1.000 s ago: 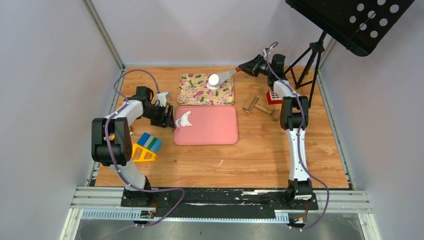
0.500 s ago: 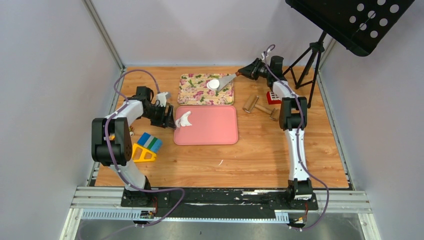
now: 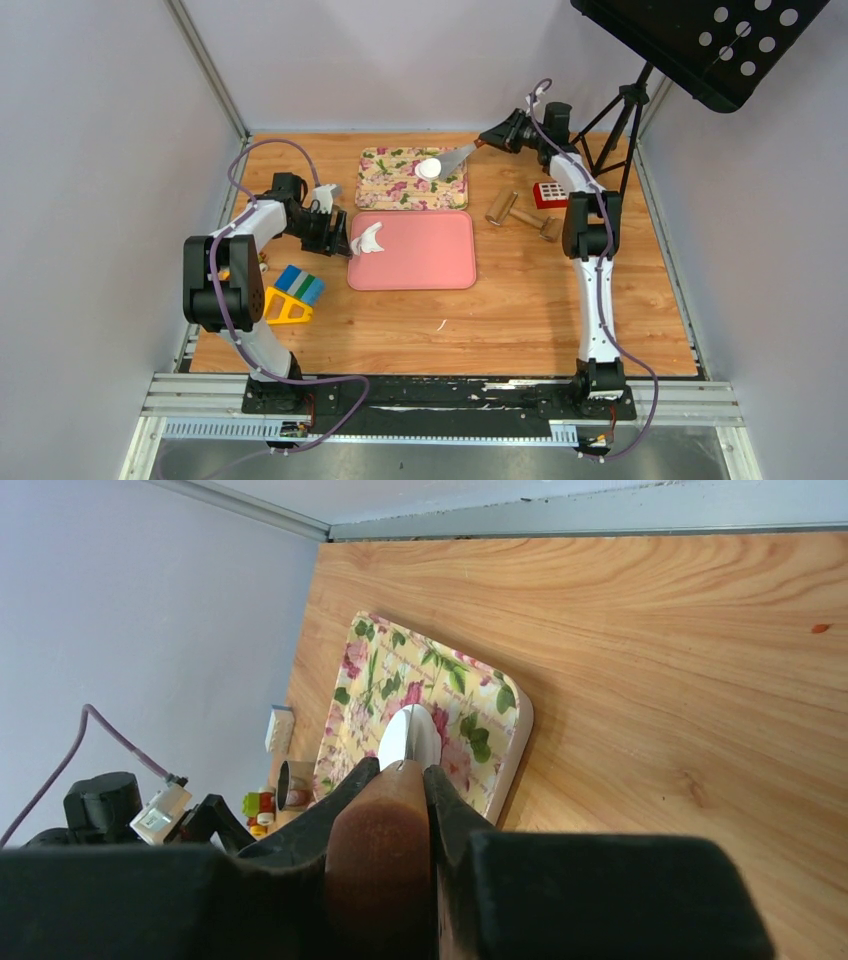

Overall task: Roll out the dumpling wrappers from the dough
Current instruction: Place the dumpling wrapper on the plate.

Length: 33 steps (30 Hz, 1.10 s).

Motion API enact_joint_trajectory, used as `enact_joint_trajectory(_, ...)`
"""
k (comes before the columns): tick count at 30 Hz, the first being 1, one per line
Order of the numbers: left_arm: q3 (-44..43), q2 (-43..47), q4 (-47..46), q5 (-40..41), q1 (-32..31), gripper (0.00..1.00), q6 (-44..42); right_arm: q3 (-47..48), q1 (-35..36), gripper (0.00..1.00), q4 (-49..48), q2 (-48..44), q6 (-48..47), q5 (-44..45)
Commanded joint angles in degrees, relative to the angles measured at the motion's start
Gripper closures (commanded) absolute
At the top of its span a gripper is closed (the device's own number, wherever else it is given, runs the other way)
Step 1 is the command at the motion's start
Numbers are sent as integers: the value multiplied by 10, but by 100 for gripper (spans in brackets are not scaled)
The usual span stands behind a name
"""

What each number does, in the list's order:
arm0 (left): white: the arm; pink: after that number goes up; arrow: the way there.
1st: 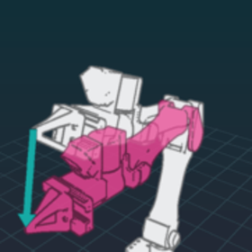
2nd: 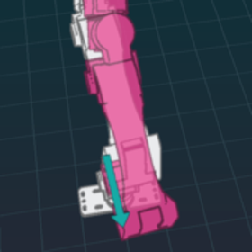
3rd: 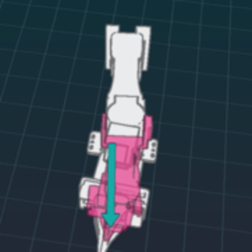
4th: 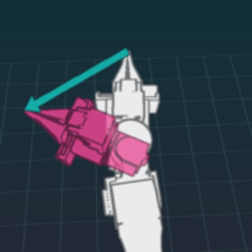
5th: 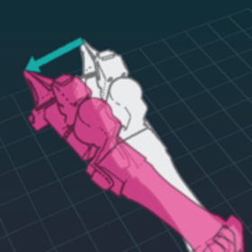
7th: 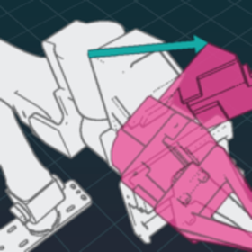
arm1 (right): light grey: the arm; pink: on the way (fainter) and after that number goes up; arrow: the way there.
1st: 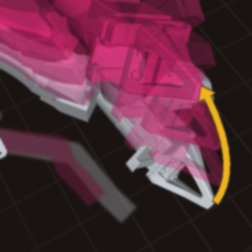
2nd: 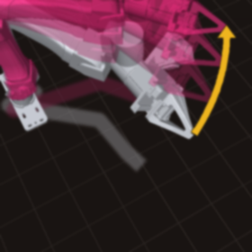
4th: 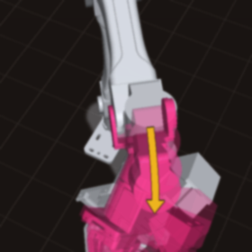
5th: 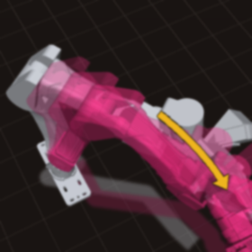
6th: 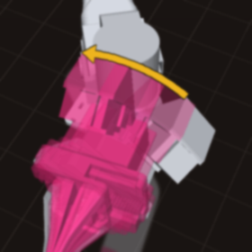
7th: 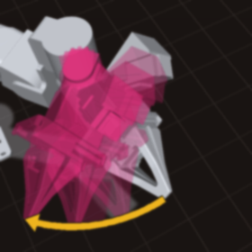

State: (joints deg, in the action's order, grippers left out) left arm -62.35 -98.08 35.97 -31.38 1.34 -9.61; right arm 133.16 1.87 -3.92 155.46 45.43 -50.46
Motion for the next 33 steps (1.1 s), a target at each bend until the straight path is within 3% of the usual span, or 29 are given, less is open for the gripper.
enact_joint_trajectory(1,2,21,-6,-15,4,25,-12,-3,-6,100,8,-62,-29,16)
enact_joint_trajectory(10,3,27,-6,-17,4,25,-9,-24,-6,100,100,-129,-133,81)
enact_joint_trajectory(15,1,32,-6,-14,3,24,-6,-68,-5,100,142,-208,-212,142)
enact_joint_trajectory(18,-3,40,-4,-6,5,19,-4,-96,-3,100,171,-265,-256,144)
enact_joint_trajectory(24,-13,84,-2,21,4,1,2,-234,38,100,277,-445,-441,175)
enact_joint_trajectory(29,-35,115,28,38,4,0,-13,-402,100,100,342,-628,-615,275)
enact_joint_trajectory(33,-54,152,65,72,4,0,-44,-474,187,100,439,-738,-700,435)
